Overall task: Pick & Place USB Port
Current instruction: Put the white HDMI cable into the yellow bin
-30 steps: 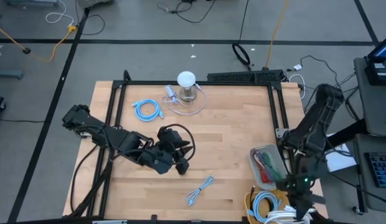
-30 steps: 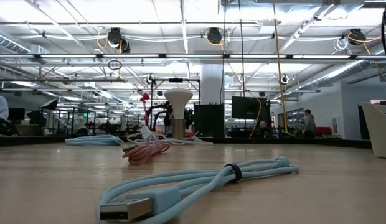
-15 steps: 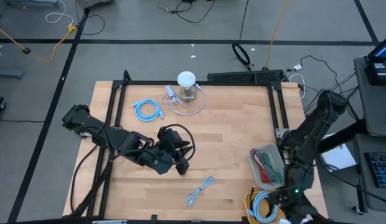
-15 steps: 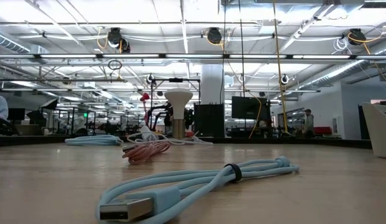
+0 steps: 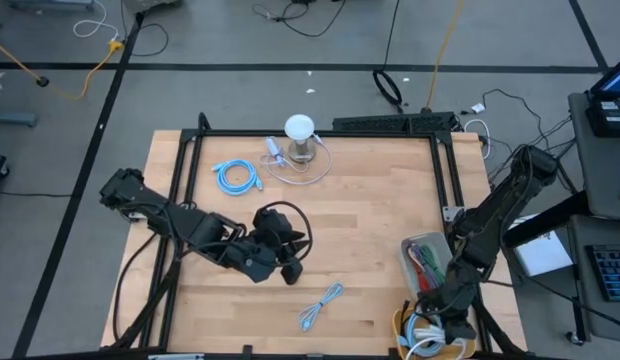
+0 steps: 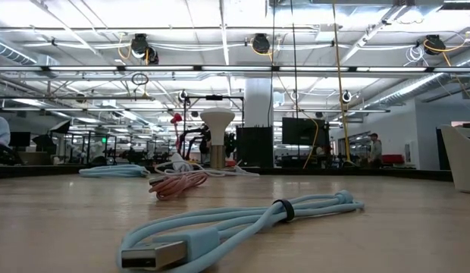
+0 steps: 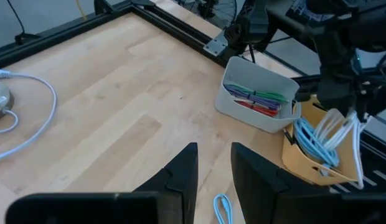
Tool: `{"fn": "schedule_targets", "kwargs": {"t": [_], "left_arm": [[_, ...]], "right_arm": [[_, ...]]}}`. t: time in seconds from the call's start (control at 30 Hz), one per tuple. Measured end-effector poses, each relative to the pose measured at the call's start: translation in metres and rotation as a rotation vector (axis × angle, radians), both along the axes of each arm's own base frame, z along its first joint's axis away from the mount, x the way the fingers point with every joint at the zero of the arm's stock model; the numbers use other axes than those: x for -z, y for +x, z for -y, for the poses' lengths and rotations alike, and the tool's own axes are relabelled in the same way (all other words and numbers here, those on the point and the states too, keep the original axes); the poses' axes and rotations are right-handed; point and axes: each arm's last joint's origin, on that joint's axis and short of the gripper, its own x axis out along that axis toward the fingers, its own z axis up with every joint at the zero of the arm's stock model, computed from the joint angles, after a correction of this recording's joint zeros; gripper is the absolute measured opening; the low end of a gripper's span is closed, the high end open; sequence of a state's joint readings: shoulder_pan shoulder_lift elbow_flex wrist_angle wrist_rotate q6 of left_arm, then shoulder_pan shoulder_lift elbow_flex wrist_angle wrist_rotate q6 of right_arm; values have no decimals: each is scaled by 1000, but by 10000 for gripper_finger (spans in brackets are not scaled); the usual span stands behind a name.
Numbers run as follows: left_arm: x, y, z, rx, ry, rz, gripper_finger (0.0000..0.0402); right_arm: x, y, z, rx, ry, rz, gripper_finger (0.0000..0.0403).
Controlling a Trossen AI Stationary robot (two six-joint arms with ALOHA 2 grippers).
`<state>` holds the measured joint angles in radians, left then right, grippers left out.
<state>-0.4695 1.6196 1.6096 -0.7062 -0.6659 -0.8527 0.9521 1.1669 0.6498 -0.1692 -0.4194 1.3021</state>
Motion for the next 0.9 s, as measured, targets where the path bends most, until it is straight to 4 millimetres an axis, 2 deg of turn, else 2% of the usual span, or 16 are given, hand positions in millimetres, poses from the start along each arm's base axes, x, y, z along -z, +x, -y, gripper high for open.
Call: {"fn": "schedule_targets", "kwargs": {"t": [0.23, 0.4, 0.5, 0.8, 0.9], "left_arm": [[0, -1, 1, -12, -3, 7, 97], [0, 1, -2, -17, 8, 3, 97], [0, 1, -4, -21, 12, 2, 97], [0, 1, -2, -17, 11, 3, 97], [0, 0, -1, -17, 4, 5, 97]], "right_arm": [[-21, 7, 0, 50, 160, 126, 44], [-59, 7, 2, 55, 318, 297, 43], [-74, 4, 6, 55, 402, 374, 43], [-124, -4, 17, 36, 723, 815, 43], [-130, -6, 18, 17, 795, 949, 43]]}}
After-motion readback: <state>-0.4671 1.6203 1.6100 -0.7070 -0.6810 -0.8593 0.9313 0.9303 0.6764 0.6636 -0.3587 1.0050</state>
